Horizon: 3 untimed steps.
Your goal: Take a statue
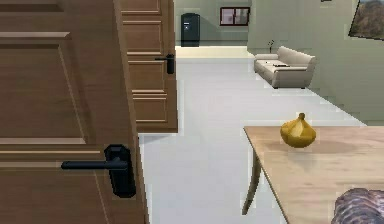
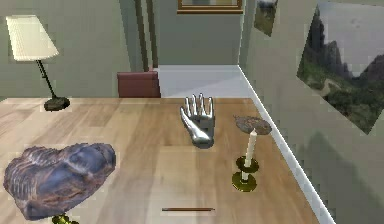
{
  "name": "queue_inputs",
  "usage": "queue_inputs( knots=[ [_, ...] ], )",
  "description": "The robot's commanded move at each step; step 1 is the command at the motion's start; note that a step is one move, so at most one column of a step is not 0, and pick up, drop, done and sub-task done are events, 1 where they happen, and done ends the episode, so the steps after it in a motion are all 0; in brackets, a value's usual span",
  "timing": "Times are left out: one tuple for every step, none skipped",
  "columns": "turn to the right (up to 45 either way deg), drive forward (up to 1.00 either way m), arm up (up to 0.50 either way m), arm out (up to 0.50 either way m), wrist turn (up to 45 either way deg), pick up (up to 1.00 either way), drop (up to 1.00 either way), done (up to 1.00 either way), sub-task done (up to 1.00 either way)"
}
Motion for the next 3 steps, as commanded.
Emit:
queue_inputs(
  knots=[
    [0.0,0.0,0.36,0.0,0.0,0.0,0.0,0.0,0.0],
    [0.0,0.0,0.0,0.44,0.0,0.0,0.0,0.0,0.0],
    [0.0,0.0,0.0,0.0,45.0,0.0,0.0,0.0,0.0]
  ],
)
